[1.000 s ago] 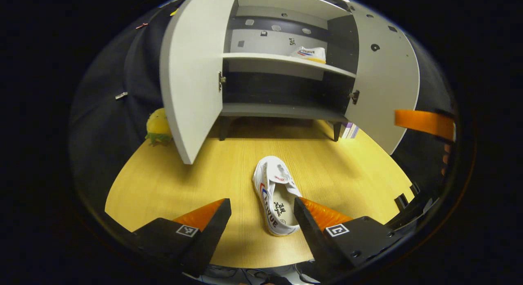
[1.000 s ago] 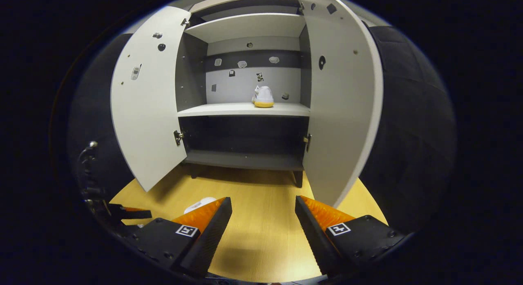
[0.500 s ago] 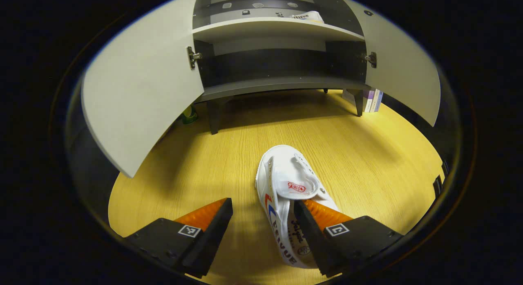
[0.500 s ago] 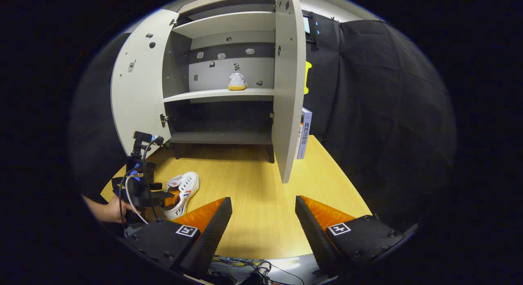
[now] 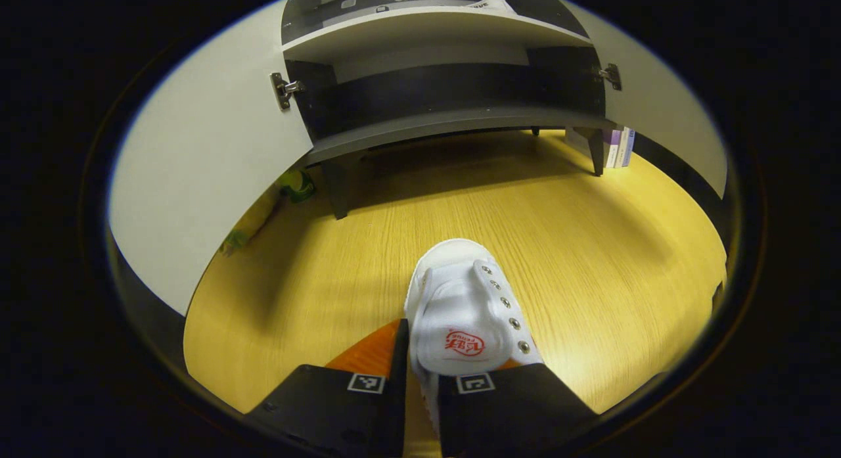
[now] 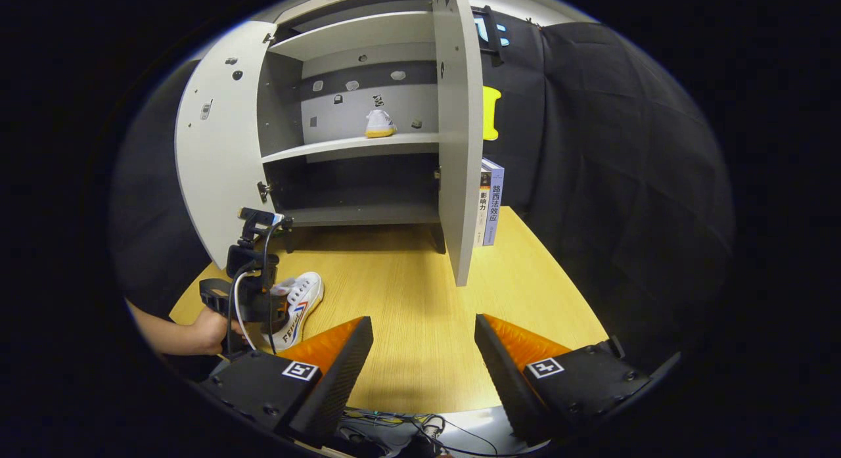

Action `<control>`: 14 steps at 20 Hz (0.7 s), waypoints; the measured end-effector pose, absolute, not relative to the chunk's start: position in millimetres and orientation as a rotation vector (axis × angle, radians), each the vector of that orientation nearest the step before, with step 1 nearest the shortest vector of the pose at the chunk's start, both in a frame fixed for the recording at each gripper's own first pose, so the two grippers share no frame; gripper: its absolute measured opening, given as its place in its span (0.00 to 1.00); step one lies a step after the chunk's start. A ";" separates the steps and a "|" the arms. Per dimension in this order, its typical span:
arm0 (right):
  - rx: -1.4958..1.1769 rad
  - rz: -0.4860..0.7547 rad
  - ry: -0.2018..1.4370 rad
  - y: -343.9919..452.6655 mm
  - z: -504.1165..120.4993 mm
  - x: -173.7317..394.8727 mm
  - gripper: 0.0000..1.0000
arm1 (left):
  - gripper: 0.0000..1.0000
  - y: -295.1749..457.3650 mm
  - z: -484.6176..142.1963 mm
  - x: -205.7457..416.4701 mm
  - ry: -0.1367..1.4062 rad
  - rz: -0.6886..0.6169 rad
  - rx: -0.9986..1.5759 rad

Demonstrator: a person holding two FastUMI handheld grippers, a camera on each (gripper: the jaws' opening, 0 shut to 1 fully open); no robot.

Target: Grab one shoe with the right hand and put it into the shoe cabinet, grab the other shoe with the left hand and put it into the shoe cabinet; then close the right door with the right hand and the left door with the left hand.

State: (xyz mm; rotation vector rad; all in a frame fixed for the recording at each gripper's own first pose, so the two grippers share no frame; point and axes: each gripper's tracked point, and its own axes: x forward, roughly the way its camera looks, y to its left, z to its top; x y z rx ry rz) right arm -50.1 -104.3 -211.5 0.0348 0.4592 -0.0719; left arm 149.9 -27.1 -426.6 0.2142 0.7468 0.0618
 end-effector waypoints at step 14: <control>0.046 -0.024 0.407 -119.6 -201.1 -40.8 0.99 | 0.05 -37.8 -263.4 158.3 0.582 0.074 0.079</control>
